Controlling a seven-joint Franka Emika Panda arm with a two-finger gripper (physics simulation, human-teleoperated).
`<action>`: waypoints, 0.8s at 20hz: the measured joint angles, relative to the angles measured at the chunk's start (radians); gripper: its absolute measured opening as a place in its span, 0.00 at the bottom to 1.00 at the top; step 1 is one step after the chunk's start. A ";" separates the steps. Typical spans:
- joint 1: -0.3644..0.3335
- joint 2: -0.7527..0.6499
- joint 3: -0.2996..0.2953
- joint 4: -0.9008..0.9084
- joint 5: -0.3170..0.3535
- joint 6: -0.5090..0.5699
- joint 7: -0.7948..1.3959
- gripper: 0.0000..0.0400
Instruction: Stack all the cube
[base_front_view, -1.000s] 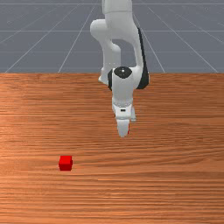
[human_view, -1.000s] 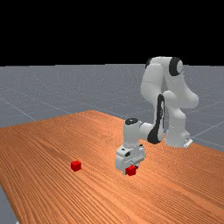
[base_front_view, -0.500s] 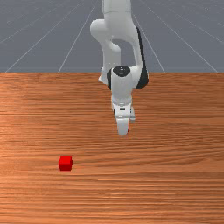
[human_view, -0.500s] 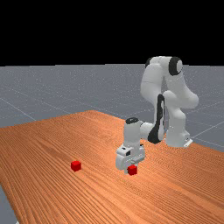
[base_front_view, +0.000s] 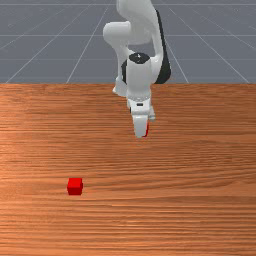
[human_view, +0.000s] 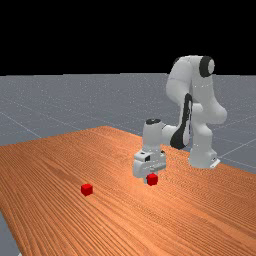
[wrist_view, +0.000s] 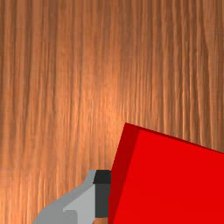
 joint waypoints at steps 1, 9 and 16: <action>-0.015 -0.006 0.004 -0.001 0.007 0.006 -0.028 0.52; -0.225 0.015 -0.013 0.047 0.048 -0.057 -0.346 0.52; -0.358 0.094 -0.056 0.194 0.059 -0.158 -0.480 0.52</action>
